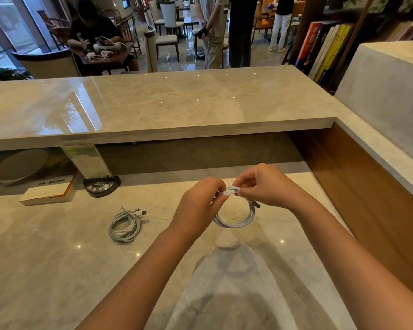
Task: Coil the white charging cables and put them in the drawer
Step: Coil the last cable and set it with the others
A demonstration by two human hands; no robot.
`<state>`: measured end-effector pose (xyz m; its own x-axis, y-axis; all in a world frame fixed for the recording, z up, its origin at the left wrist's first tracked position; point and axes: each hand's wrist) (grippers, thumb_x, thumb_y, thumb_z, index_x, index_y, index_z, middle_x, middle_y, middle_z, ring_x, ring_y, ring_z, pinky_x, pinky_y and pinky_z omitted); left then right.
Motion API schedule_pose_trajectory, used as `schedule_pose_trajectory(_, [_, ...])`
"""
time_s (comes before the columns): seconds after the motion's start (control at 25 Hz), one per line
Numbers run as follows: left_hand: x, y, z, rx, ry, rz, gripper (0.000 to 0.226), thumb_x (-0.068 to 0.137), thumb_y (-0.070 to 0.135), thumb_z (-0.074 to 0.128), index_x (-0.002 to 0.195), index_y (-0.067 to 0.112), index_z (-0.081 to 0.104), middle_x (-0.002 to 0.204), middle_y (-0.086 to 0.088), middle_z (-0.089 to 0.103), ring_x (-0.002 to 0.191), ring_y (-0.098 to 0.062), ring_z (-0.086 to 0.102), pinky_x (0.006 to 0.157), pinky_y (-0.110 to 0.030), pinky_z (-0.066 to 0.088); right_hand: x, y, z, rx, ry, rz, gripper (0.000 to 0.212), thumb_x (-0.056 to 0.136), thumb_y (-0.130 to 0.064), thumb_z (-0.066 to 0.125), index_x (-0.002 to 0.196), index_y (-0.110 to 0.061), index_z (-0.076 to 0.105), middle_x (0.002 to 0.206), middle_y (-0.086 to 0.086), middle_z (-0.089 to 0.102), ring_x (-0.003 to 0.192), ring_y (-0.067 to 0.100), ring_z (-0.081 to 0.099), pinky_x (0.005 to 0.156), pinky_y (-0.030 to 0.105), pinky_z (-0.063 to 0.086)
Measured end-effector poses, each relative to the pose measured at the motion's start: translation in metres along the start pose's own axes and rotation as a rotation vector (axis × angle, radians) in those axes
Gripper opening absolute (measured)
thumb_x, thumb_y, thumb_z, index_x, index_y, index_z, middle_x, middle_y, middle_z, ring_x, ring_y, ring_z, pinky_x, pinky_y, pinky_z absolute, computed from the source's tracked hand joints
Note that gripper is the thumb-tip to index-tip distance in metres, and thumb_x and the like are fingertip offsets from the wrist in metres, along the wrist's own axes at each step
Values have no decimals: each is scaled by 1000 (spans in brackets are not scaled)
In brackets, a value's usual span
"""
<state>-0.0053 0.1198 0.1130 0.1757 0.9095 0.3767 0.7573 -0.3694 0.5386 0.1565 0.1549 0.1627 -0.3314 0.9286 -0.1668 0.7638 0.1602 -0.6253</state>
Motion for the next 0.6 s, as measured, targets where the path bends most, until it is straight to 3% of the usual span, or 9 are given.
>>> schedule_pose_trajectory(0.12, [-1, -2, 1, -147, 4, -161, 12, 85, 20, 66, 93, 12, 63, 89, 3, 63, 78, -8, 59, 68, -9, 46, 0, 1, 5, -8, -16, 1, 14, 85, -11, 63, 94, -19, 69, 87, 1, 69, 69, 14, 65, 49, 19, 49])
schedule_pose_trajectory(0.2, [-3, -4, 0, -238, -2, -240, 8, 83, 15, 67, 90, 12, 64, 86, 2, 63, 77, -9, 64, 71, -15, 52, 1, 4, 8, 9, -53, 10, 12, 84, -11, 64, 91, -20, 67, 80, 1, 68, 70, 16, 66, 58, 24, 54])
schedule_pose_trajectory(0.32, [-6, -8, 0, -327, -72, -334, 5, 84, 14, 65, 88, 12, 62, 84, 0, 65, 74, -7, 68, 71, -26, 58, 9, 7, 15, 17, -100, 41, 12, 82, -11, 66, 89, -18, 72, 75, 2, 70, 67, 19, 67, 60, 27, 55])
schedule_pose_trajectory(0.52, [-24, -22, -5, -473, 50, -657, 30, 81, 18, 69, 109, 21, 57, 95, 2, 64, 81, -14, 68, 66, -27, 59, 23, 4, 45, 383, -17, 118, 10, 79, -6, 69, 86, -11, 73, 77, 8, 73, 72, 21, 70, 58, 23, 55])
schedule_pose_trajectory(0.6, [-41, -25, -9, -666, 123, -822, 18, 84, 16, 65, 102, 17, 63, 91, -5, 69, 79, -15, 68, 64, -24, 58, 29, 0, 60, 462, 0, 139, 8, 79, -5, 68, 83, -9, 72, 74, 7, 73, 71, 21, 69, 55, 21, 55])
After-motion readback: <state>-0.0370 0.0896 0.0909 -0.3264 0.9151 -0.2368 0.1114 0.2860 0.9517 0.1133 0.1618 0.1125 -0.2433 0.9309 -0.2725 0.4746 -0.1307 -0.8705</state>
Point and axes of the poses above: each hand's wrist, its own x-axis towards the middle knuckle, its own z-axis out of the palm, y = z × x
